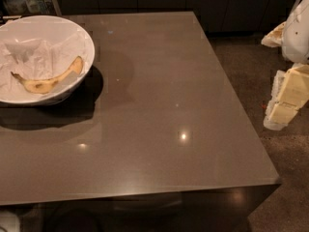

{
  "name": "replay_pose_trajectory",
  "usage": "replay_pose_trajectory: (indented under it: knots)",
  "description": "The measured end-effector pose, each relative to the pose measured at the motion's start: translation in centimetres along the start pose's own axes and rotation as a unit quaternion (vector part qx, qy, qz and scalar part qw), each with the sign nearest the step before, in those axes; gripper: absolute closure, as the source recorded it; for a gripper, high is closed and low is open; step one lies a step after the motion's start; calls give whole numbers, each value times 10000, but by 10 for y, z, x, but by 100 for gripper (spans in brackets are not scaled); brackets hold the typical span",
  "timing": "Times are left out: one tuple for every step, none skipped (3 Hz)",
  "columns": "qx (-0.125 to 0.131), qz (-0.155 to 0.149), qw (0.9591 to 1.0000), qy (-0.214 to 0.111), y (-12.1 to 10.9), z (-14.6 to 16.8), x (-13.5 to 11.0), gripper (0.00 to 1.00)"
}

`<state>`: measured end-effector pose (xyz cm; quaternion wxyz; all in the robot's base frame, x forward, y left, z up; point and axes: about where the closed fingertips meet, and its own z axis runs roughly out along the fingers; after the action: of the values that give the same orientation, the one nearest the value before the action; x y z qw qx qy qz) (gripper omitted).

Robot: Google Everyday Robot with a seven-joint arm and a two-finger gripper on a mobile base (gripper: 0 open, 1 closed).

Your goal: Pick banana from white bowl

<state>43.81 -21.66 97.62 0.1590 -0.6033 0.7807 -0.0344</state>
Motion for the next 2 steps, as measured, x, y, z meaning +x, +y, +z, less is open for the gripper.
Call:
replay_pose_trajectory:
  knots:
    - [0, 0, 10000, 0, 0, 0, 0, 0]
    - [31, 49, 9999, 119, -5, -2, -9, 0]
